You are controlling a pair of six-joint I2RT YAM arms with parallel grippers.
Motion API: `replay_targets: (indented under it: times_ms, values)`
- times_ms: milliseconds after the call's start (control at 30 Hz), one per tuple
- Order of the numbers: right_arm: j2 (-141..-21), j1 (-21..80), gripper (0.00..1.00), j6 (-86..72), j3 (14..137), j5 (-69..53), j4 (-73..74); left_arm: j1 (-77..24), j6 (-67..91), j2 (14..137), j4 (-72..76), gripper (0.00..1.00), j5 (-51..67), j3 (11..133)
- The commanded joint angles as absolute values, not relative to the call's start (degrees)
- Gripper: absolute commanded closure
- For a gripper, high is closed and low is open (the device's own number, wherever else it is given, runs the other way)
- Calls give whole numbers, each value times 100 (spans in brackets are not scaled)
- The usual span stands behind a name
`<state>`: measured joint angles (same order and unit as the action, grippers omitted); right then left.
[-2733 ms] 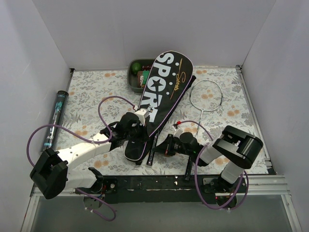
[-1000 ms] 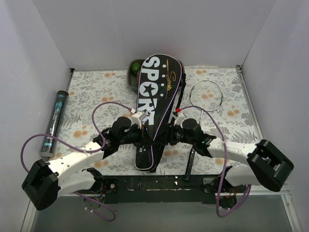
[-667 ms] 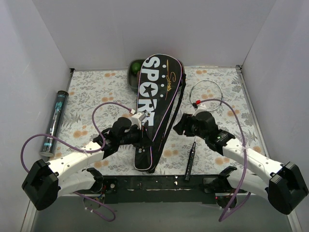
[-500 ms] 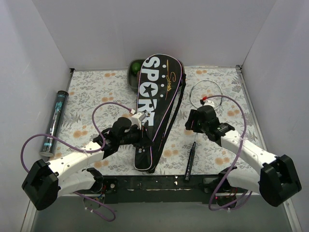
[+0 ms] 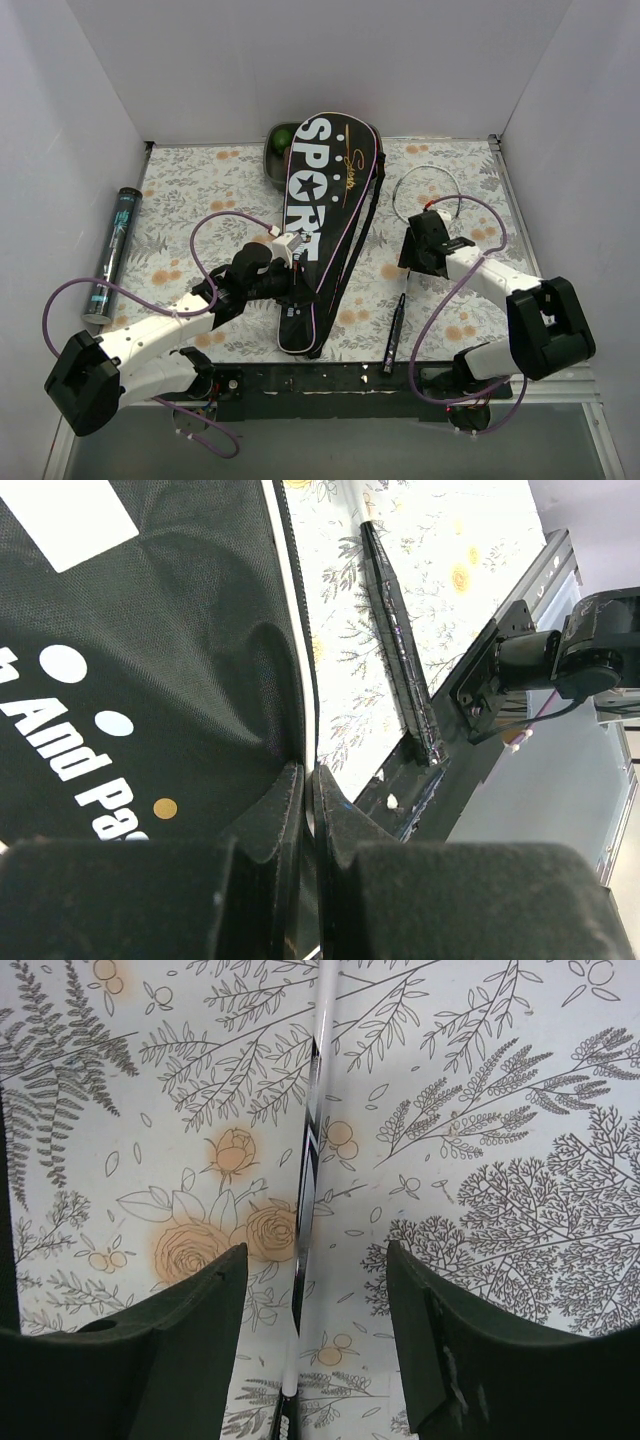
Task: Pack up the badminton gear
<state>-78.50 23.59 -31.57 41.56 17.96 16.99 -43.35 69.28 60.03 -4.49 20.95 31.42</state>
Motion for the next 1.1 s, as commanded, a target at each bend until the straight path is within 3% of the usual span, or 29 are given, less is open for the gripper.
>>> replay_targets:
  times_ms: [0, 233, 333, 367, 533, 833, 1067]
  values:
    - [-8216, 2285, 37, -3094, 4456, 1846, 1486, -4359, 6856, 5792, -439, 100, 2189, 3103]
    - [-8648, 2276, 43, -3155, 4491, 1661, 1292, -4359, 6785, 5818, -501, 100, 2206, 3129]
    - [-8727, 2276, 72, -3120, 4500, 1591, 1301, -4359, 6776, 5888, -483, 100, 2276, 3138]
    - [-8762, 2276, 98, -3111, 4491, 1573, 1301, -4359, 6776, 5897, -475, 100, 2276, 3129]
    - [-8675, 2276, 99, -3120, 4482, 1722, 1336, -4368, 6768, 5924, -448, 100, 2268, 3181]
    - [-7305, 2320, 99, -3480, 4720, 2118, 1766, -4368, 6794, 5924, -466, 100, 2241, 3243]
    - [-6304, 3100, 99, -4095, 4536, 2539, 2425, -4359, 6803, 5897, -475, 100, 2145, 3348]
